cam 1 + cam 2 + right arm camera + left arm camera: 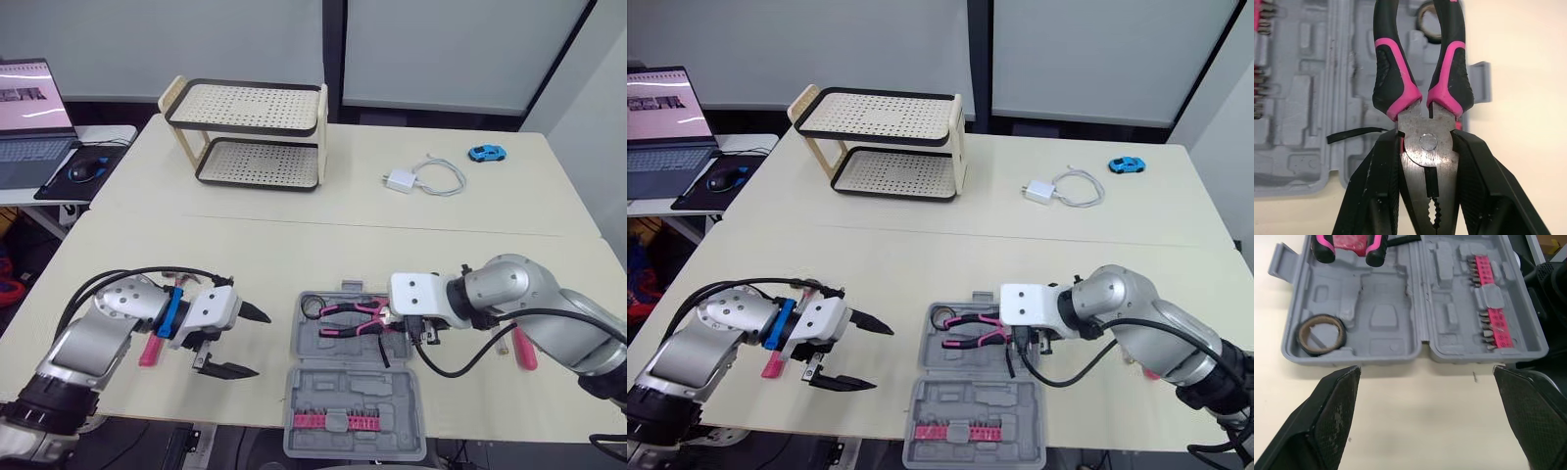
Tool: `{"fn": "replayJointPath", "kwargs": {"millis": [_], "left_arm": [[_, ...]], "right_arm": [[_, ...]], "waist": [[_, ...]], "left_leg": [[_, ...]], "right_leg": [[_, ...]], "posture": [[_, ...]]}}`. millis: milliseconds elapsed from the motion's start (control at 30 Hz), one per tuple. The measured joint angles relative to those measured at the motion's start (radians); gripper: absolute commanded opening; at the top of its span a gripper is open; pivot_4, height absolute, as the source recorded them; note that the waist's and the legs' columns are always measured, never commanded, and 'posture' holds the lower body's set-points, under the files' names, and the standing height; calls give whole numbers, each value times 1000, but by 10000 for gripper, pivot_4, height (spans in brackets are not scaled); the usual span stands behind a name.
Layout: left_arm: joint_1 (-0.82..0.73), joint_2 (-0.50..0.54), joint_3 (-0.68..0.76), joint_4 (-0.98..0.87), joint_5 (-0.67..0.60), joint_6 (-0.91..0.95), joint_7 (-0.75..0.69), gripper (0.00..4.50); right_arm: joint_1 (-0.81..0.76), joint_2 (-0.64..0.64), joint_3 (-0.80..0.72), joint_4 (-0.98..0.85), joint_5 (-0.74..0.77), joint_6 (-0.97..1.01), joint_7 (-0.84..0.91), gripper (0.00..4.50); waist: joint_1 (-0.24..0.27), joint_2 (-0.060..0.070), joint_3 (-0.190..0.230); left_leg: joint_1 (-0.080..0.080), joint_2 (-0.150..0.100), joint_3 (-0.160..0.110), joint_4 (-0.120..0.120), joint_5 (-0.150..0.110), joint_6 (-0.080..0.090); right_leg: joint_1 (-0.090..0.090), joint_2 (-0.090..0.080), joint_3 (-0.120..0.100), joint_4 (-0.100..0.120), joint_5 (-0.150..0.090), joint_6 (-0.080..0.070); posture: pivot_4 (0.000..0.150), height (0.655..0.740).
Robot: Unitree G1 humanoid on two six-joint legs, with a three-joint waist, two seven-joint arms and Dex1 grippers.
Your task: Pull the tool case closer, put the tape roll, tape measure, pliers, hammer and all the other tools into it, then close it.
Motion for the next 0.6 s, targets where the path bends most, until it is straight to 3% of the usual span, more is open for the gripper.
{"fn": "replayJointPath", "kwargs": {"millis": [367, 600], "left_arm": [[59, 0, 27, -47, -1, -13, 67, 45000], [59, 0, 27, -66, -1, 2, 83, 45000]], "right_arm": [[-36, 148, 154, 92, -119, 19, -2, 12711], [-36, 182, 165, 164, -164, -1, 1, 12711]], "waist": [[1, 0, 0], [1, 0, 0]], "left_leg": [[0, 0, 0, 0, 0, 0], [0, 0, 0, 0, 0, 0]], "right_leg": [[0, 0, 0, 0, 0, 0], [0, 0, 0, 0, 0, 0]], "posture": [[1500, 7350], [1500, 7350]]}}
